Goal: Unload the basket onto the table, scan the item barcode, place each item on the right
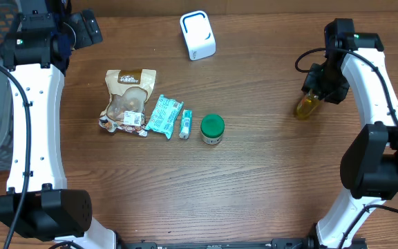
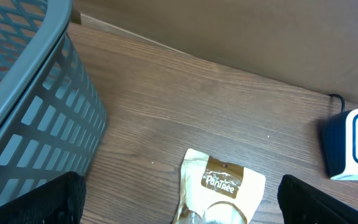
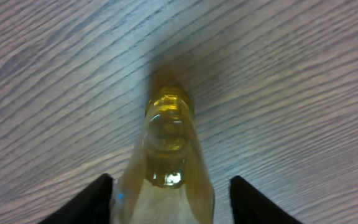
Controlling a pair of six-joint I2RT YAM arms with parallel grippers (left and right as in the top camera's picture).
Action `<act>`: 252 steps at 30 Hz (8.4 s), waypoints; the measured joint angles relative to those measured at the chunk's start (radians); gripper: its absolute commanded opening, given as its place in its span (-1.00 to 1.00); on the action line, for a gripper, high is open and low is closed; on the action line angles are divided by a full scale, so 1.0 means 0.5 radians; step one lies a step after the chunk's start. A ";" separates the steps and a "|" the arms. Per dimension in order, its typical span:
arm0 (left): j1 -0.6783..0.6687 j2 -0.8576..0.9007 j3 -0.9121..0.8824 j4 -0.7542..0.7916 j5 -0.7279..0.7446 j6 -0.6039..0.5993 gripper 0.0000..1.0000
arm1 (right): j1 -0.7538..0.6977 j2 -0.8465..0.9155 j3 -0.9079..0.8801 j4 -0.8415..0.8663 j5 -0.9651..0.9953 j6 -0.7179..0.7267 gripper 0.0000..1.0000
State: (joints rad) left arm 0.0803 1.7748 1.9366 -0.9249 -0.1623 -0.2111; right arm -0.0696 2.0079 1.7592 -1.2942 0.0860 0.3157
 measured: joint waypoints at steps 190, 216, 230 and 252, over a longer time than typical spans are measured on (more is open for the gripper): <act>0.000 0.000 0.000 0.001 0.000 0.000 0.99 | 1.410 -0.051 -0.277 0.407 -0.088 0.642 1.00; 0.000 0.000 0.000 0.001 0.000 0.000 0.99 | 1.410 -0.051 -0.432 0.558 -0.033 0.686 0.69; 0.000 0.000 0.000 0.000 0.000 0.000 0.99 | 1.410 -0.051 -0.432 0.498 0.111 0.784 0.63; 0.000 0.000 0.000 0.001 0.000 0.000 0.99 | 1.081 -0.051 -0.433 0.446 -0.026 0.836 0.56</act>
State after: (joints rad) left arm 0.0803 1.7748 1.9366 -0.9245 -0.1623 -0.2111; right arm 0.4709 1.9823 1.5429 -1.0710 0.0731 0.7338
